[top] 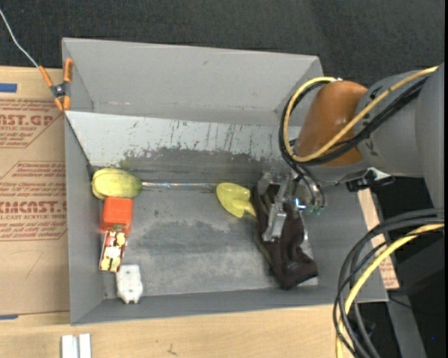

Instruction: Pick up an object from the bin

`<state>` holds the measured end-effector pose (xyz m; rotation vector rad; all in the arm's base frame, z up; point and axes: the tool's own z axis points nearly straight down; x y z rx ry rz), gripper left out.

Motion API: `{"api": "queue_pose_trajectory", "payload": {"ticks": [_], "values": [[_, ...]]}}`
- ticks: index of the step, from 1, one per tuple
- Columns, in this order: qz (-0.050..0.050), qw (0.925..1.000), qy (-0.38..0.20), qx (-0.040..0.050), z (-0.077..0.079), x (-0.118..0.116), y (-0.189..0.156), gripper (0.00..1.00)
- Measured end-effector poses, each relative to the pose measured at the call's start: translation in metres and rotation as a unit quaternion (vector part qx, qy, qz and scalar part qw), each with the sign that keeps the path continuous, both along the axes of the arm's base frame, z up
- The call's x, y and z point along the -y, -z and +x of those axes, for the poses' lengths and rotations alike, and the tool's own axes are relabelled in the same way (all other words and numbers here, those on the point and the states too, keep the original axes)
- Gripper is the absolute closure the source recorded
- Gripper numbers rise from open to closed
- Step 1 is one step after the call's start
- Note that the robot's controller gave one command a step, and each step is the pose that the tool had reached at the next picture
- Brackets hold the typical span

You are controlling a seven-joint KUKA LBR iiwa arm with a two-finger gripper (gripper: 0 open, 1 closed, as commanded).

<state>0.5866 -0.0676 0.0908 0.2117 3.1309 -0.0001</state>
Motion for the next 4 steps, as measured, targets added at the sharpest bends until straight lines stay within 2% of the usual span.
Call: {"api": "queue_pose_trajectory", "payload": {"ticks": [1,4], "values": [[-0.001,1.0,0.009,0.0008,-0.0297,-0.028,0.0195,1.0],[-0.001,1.0,0.009,0.0007,-0.0298,-0.0281,0.0196,1.0]]}}
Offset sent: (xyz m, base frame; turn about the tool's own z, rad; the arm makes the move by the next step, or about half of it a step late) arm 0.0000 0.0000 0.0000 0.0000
